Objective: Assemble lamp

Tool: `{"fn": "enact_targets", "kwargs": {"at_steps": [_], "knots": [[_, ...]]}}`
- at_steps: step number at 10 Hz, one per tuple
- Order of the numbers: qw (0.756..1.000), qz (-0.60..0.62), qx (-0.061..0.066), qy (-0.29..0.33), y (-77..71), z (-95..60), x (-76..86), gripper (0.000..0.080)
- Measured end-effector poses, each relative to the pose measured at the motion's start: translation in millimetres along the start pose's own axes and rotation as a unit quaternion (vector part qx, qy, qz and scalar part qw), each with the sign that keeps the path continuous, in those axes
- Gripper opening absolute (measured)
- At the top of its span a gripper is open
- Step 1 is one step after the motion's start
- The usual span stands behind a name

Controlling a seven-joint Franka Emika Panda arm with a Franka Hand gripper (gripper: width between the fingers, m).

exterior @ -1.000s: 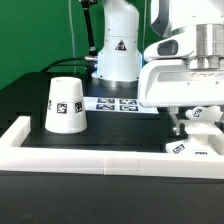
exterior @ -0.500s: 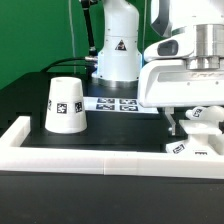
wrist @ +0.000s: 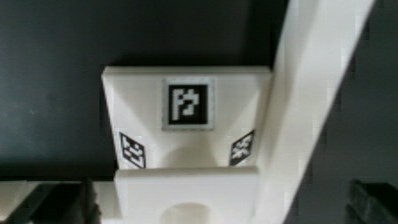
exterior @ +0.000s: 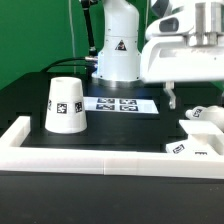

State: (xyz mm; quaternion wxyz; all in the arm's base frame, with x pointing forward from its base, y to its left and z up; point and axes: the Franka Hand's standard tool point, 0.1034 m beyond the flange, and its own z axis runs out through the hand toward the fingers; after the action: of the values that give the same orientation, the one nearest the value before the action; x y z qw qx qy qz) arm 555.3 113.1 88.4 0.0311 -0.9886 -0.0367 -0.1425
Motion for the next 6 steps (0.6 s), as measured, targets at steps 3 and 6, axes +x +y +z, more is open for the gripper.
{"fn": "enact_targets", "kwargs": {"at_steps": [3,6], "knots": [[0.996,-0.089,0.006,-0.006,-31.9,-4.8,-34.8,0.0699],[0.988,-0.154,0.004,-0.025,-33.3,4.4,-44.2,0.0699]]}}
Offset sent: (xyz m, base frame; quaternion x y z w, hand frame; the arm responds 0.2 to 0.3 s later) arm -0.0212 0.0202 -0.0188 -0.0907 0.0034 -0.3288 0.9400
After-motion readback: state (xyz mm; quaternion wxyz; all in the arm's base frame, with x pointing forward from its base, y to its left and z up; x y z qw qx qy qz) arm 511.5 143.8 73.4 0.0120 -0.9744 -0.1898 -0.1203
